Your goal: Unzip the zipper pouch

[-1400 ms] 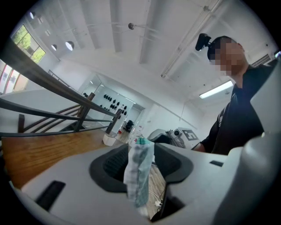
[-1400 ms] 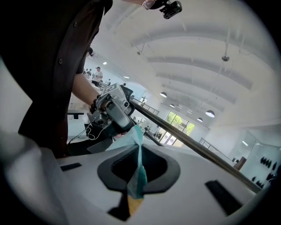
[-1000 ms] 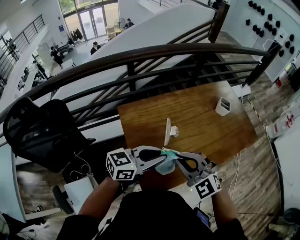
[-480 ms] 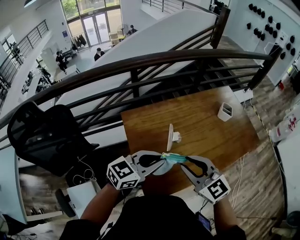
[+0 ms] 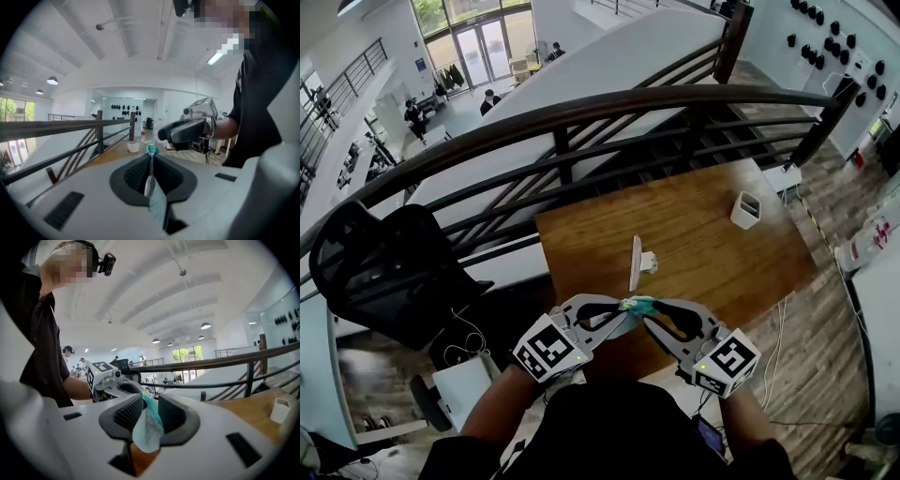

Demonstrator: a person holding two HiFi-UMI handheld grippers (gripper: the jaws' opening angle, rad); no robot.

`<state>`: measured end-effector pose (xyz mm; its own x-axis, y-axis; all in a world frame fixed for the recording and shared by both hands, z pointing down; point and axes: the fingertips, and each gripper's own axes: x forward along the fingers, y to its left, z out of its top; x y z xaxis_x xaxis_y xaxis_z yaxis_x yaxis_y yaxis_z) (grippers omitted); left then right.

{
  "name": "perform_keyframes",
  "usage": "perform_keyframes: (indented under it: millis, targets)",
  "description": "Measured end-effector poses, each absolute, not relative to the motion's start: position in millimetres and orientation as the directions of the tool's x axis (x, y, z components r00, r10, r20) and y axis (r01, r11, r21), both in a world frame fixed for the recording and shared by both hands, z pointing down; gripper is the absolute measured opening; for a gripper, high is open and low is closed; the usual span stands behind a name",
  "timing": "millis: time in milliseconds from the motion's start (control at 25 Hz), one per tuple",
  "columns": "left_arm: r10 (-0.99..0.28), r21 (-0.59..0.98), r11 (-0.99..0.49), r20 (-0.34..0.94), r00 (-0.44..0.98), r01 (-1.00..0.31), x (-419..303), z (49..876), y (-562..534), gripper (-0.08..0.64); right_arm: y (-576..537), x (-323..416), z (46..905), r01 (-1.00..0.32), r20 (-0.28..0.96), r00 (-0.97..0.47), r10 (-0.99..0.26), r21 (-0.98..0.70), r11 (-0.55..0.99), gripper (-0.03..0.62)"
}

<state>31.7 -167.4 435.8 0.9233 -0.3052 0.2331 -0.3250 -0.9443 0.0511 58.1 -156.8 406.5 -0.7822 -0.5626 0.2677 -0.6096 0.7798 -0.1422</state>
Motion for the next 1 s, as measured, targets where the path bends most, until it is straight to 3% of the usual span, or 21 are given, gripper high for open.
perform_keyframes:
  millis: [640, 760, 1000]
  targets:
    - [-0.139, -0.017, -0.990, 0.324, 0.936, -0.141, 39, 456, -128, 0.026, -139, 18, 430, -0.349, 0.400, -0.882, -0.250, -0.197, 0.916, 0.130]
    - [-0.132, -0.006, -0.990, 0.333, 0.934, -0.138, 38, 461, -128, 0.026, -136, 17, 435, -0.328, 0.421, -0.878, -0.229, -0.179, 0.928, 0.070]
    - [-0.135, 0.011, -0.989, 0.334, 0.933, -0.148, 38, 464, -132, 0.026, -138, 21, 433, -0.336, 0.414, -0.875, -0.250, -0.146, 0.931, 0.048]
